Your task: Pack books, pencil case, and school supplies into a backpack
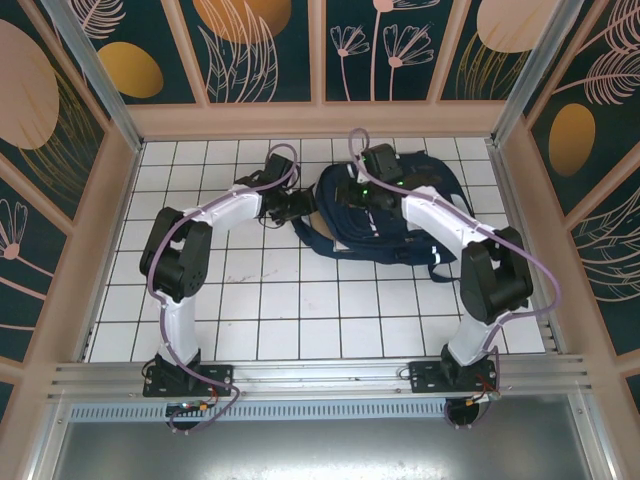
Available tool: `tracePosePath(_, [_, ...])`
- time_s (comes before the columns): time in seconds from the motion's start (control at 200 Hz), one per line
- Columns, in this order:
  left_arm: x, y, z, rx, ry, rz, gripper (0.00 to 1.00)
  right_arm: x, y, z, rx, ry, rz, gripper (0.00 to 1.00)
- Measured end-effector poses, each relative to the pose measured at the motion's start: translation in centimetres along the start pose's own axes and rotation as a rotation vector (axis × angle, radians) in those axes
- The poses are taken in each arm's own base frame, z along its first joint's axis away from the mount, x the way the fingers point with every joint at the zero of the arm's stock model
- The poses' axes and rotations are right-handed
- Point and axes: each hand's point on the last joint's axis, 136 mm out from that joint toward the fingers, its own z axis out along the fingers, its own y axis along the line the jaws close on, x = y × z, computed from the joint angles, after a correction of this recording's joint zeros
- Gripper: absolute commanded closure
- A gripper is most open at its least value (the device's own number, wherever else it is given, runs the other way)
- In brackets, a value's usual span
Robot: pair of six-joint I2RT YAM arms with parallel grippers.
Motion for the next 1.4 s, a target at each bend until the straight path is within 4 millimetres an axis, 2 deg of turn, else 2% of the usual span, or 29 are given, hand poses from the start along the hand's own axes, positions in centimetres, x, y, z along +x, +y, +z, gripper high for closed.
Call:
tracePosePath(0.075, [-1.3, 1.0, -0.5, -0.025, -0.026, 0.003, 0.34, 1.5, 0.4, 0.6, 0.001, 0.035, -0.003, 0.5])
tracePosePath(0.19, [-3.6, 3.0, -1.6, -0.068, -0.06, -0.018, 0.32, 2.6, 0.4, 0.8, 0.013, 0.053, 0.002, 0.49])
tracePosePath(0.29, [-6.1, 3.3, -2.8, -0.066, -0.096, -0.019, 0.27, 2.8, -0.3, 0.0, 0.041, 0.034, 0.017, 0.48])
tracePosePath(0.355, [-8.1, 2.0, -3.3, -0.023, -0.121, 0.002, 0.22, 3.1, -0.6, -1.3, 0.056, 0.012, 0.035, 0.47])
tracePosePath(0.415, [-9.9, -0.2, -3.5, 0.042, -0.142, 0.035, 0.2, 3.5, -0.8, -2.6, 0.062, -0.011, 0.052, 0.46])
tracePosePath(0.54, [-12.1, -4.5, -3.0, 0.176, -0.148, 0.099, 0.2, 4.8, -1.1, -5.1, 0.07, -0.056, 0.092, 0.46])
tracePosePath(0.635, [-12.7, -6.7, -1.3, 0.252, -0.125, 0.143, 0.18, 6.2, -1.6, -6.0, 0.079, -0.063, 0.127, 0.46])
tracePosePath(0.7, [-12.3, -7.4, 0.5, 0.28, -0.096, 0.165, 0.17, 7.5, -2.1, -6.2, 0.094, -0.056, 0.149, 0.46])
tracePosePath(0.775, [-11.1, -8.0, 2.6, 0.302, -0.051, 0.185, 0.16, 8.9, -2.8, -6.2, 0.116, -0.044, 0.172, 0.46])
tracePosePath(0.856, [-9.0, -8.5, 5.0, 0.317, 0.009, 0.214, 0.16, 10.5, -3.6, -6.3, 0.134, -0.032, 0.202, 0.46])
tracePosePath(0.921, [-7.1, -8.9, 6.7, 0.318, 0.054, 0.235, 0.21, 11.7, -4.3, -6.5, 0.146, -0.026, 0.231, 0.46])
tracePosePath(0.971, [-6.1, -9.1, 7.6, 0.316, 0.07, 0.255, 0.32, 12.5, -4.8, -6.6, 0.157, -0.021, 0.25, 0.45])
tracePosePath(1.001, [-5.8, -9.2, 7.9, 0.318, 0.073, 0.264, 0.42, 12.9, -5.2, -6.6, 0.167, -0.019, 0.262, 0.46])
tracePosePath(1.076, [-5.8, -9.6, 7.8, 0.335, 0.072, 0.276, 0.81, 13.7, -6.1, -6.3, 0.192, -0.011, 0.274, 0.46])
tracePosePath(1.136, [-6.0, -9.6, 7.6, 0.343, 0.06, 0.279, 1.0, 14.1, -6.5, -6.1, 0.207, -0.004, 0.279, 0.46])
tracePosePath(1.261, [-5.7, -9.0, 6.5, 0.339, 0.023, 0.287, 1.0, 14.6, -7.6, -5.0, 0.251, 0.022, 0.282, 0.47])
tracePosePath(1.401, [-4.0, -6.3, 4.1, 0.299, -0.03, 0.256, 1.0, 15.6, -8.9, -3.9, 0.309, 0.085, 0.259, 0.48])
